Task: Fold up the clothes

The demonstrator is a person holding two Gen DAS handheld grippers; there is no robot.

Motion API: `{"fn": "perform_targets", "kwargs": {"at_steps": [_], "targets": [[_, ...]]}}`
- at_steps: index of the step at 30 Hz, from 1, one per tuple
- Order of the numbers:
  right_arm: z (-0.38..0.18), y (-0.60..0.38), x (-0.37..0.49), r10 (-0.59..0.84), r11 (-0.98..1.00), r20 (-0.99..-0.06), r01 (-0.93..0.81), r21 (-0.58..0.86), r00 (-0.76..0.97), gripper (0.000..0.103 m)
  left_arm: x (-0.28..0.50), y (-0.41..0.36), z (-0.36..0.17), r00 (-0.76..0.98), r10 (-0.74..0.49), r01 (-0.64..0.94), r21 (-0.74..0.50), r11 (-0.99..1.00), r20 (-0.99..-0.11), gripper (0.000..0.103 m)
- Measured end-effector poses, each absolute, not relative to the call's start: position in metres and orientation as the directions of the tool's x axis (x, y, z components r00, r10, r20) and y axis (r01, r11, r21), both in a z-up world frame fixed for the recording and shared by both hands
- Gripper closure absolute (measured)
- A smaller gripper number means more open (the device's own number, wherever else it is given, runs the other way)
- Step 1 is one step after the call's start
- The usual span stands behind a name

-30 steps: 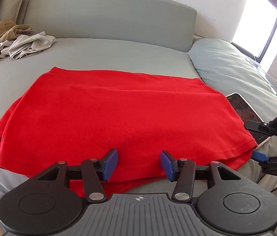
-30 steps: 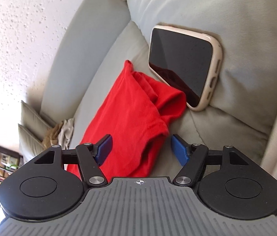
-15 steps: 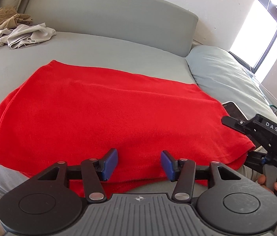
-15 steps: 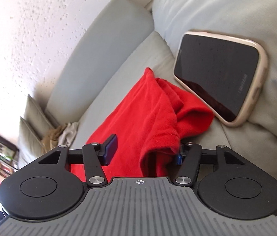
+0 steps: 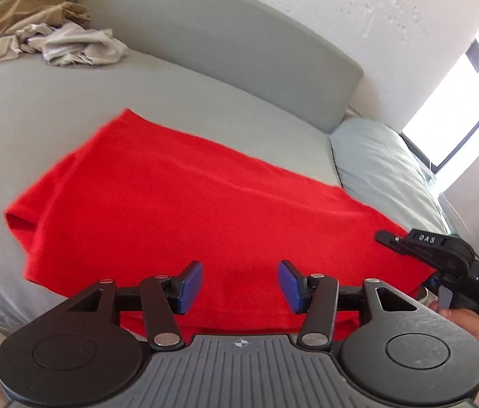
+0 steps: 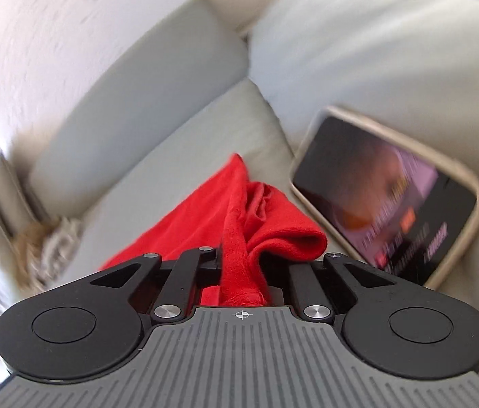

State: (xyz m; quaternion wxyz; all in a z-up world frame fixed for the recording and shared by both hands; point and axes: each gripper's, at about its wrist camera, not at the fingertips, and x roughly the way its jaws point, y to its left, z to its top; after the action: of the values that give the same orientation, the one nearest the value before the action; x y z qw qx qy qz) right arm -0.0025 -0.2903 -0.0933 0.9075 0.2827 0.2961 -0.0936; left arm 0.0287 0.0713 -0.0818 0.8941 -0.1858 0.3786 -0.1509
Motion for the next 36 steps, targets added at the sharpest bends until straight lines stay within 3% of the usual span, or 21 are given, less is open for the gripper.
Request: {"fn": "perform_targets", "kwargs": {"at_steps": [3, 8, 10, 15, 20, 25, 30, 36], "targets": [[-0.060, -0.240, 0.013, -0.118, 0.929, -0.586, 0.297, 0.219, 0.801, 0.093, 0.033, 0.119, -0.065, 0.748, -0.355, 0.050, -0.486, 0.873, -0.561, 0.046], [-0.035, -0.122, 0.035, -0.112, 0.993, -0.517, 0.079, -0.087, 0.849, 0.094, 0.055, 0.192, -0.063, 0.837, -0.227, -0.105, -0.552, 0.827, -0.498, 0.047], [-0.036, -0.068, 0.034, -0.054, 0.979, -0.493, -0.051, -0.196, 0.868, 0.094, 0.064, 0.215, -0.070, 0.859, -0.206, -0.150, -0.615, 0.774, -0.469, 0.047], [-0.074, 0.043, 0.030, 0.092, 0.879, -0.590, -0.344, -0.330, 0.802, 0.094, 0.071, 0.243, -0.086, 0.866, -0.210, -0.193, -0.690, 0.697, -0.454, 0.047], [-0.093, 0.060, 0.032, 0.073, 0.878, -0.626, -0.347, -0.328, 0.777, 0.094, 0.070, 0.248, -0.091, 0.853, -0.222, -0.191, -0.678, 0.710, -0.472, 0.047], [-0.059, 0.035, 0.038, 0.144, 0.966, -0.577, -0.240, -0.092, 0.804, 0.094, 0.072, 0.252, -0.095, 0.851, -0.245, -0.199, -0.717, 0.668, -0.464, 0.047], [-0.044, 0.044, 0.037, 0.177, 0.962, -0.538, -0.259, -0.081, 0.824, 0.094, 0.075, 0.248, -0.097, 0.844, -0.251, -0.198, -0.710, 0.676, -0.474, 0.047], [-0.061, 0.058, 0.030, 0.195, 0.935, -0.592, -0.331, -0.129, 0.782, 0.094, 0.074, 0.251, -0.100, 0.844, -0.236, -0.218, -0.711, 0.668, -0.481, 0.047]]}}
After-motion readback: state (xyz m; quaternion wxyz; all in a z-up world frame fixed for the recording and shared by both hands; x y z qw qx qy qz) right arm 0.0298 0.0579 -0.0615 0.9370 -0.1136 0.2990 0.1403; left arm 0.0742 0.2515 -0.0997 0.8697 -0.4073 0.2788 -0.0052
